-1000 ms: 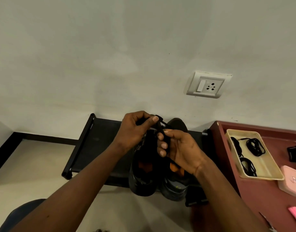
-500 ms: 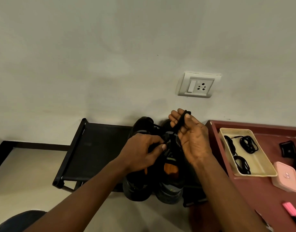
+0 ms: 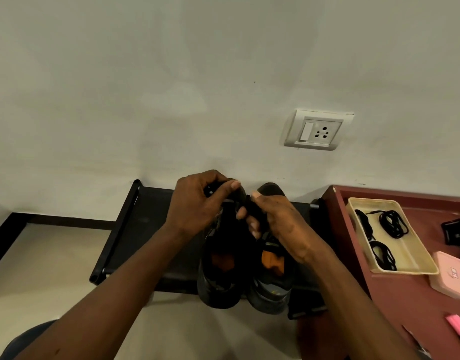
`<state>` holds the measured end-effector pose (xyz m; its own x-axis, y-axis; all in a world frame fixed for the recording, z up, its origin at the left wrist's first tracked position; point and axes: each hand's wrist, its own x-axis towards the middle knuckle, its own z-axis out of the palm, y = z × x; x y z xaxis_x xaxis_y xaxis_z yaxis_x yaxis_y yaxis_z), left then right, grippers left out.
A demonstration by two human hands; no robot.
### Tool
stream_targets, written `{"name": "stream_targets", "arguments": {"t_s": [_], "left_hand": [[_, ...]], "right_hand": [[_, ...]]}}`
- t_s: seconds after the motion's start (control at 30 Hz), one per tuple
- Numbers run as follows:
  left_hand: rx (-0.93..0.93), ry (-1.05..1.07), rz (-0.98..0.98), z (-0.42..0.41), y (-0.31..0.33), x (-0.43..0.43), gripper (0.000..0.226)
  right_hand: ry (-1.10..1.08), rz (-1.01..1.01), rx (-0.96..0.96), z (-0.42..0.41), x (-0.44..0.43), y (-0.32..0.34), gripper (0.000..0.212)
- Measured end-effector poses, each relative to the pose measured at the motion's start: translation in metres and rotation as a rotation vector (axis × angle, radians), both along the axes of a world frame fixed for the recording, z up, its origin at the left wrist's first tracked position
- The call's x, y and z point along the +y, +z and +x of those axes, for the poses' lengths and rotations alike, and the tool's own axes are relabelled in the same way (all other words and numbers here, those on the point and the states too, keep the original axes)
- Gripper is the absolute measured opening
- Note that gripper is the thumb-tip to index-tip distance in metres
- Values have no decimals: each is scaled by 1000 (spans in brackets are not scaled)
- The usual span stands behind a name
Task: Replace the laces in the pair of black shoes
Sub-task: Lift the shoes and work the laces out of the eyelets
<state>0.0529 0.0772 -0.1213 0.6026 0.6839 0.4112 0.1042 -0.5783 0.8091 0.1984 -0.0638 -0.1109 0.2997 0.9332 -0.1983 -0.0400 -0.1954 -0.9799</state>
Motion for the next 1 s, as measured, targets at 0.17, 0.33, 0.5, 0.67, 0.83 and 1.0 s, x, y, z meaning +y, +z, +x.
{"name": "stream_targets", "arguments": {"t_s": [0.17, 0.33, 0.5, 0.67, 0.83, 1.0], "left_hand": [[267, 43, 179, -5, -9, 7, 18], [360, -132, 192, 2, -11, -7, 25], [436, -367, 182, 5, -14, -23, 28], [422, -447, 221, 5, -10, -33, 35], [166, -315, 236, 2, 1, -28, 22], [50, -110, 342, -7, 5, -7, 14]], "right_hand": [[20, 38, 452, -4, 2, 8, 35], [-162, 214, 782, 0, 2, 15, 39], [-461, 376, 837, 20, 1, 7, 29], [-625, 309, 272, 31, 2, -4, 24], [-440, -21, -412, 20, 1, -9, 29], [-40, -58, -417, -2, 1, -7, 55]]}}
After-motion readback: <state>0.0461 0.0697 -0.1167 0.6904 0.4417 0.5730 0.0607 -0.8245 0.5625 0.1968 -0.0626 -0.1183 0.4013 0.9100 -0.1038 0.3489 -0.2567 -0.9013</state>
